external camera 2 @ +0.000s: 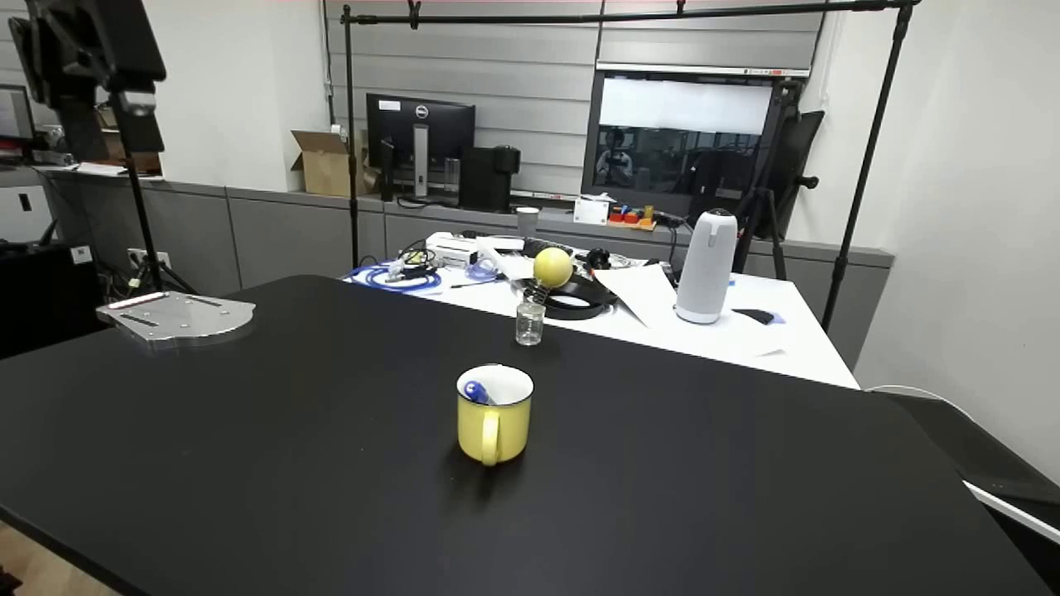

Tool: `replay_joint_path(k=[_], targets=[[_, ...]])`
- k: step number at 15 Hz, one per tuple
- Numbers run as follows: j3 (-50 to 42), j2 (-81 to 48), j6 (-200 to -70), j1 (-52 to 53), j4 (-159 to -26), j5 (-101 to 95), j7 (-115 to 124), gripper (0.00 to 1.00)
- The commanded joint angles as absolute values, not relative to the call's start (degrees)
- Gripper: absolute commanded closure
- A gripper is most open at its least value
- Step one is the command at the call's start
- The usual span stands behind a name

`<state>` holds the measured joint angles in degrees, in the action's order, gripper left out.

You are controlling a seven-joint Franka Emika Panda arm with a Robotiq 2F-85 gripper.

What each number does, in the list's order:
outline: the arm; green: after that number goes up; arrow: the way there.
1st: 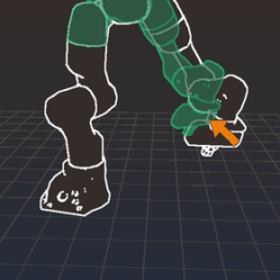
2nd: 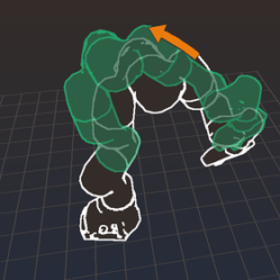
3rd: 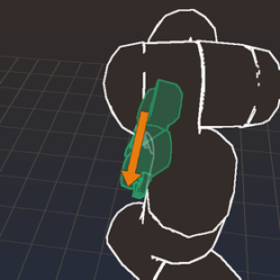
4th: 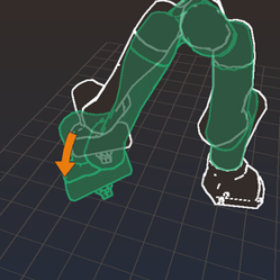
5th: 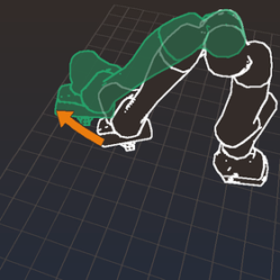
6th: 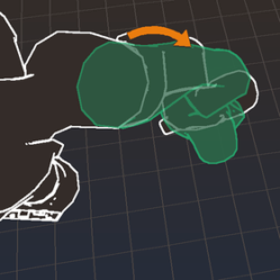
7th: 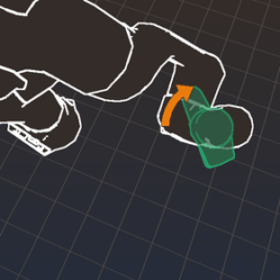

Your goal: Pick the marker from the cup and put it on the table

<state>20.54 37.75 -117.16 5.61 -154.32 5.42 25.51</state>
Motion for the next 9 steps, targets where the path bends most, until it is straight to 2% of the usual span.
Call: replay_joint_path(k=[1, 3, 6, 9], targets=[[18.0, 38.0, -118.0, 4.2, -155.5, 3.5, 26.5, 0.0], [16.3, 38.0, -121.3, 1.7, -157.3, 0.9, 25.7, 0.0], [14.5, 36.5, -132.9, -3.7, -160.6, -5.3, 26.5, 0.0], [13.0, 30.6, -142.6, -9.1, -160.1, -8.3, 27.9, 0.0]])
